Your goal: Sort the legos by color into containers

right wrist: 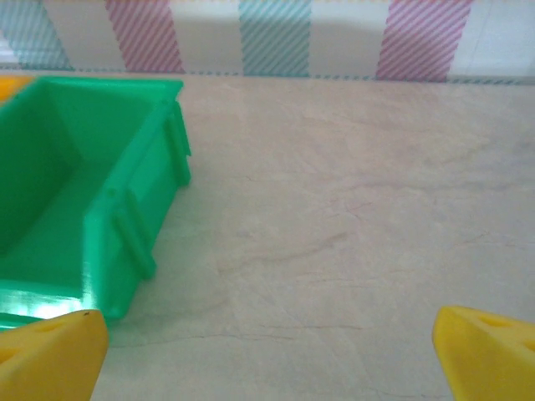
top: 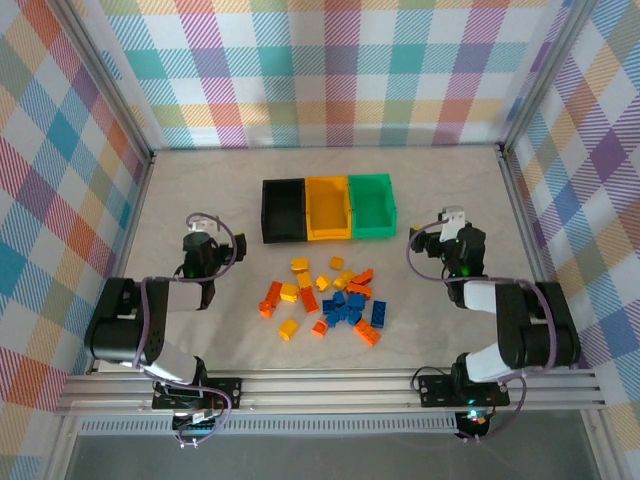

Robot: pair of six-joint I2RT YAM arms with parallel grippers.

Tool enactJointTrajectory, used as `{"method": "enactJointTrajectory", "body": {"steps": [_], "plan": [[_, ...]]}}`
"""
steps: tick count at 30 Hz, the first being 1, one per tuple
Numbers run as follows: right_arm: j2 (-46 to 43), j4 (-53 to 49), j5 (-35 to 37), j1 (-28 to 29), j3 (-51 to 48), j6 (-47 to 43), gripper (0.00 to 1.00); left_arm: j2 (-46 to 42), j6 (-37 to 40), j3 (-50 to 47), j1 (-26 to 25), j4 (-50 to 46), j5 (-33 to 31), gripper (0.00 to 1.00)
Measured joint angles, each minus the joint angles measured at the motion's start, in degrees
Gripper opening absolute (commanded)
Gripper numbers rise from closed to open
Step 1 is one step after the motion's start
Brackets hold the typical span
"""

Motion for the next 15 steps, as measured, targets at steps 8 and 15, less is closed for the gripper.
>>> {"method": "enactJointTrajectory", "body": {"steps": [8, 15], "plan": [[-13.7, -18.0, 10.7, 6.0, 6.7, 4.9, 1.0, -13.3, -5.6, 3.9, -1.0, -9.9, -7.6, 1.0], [-12.7, -32.3, 26.3, 6.7, 17.7, 15.1, 1.0, -20.5, -26.4, 6.2, 1.4, -19.6, -17.5, 1.0]]}}
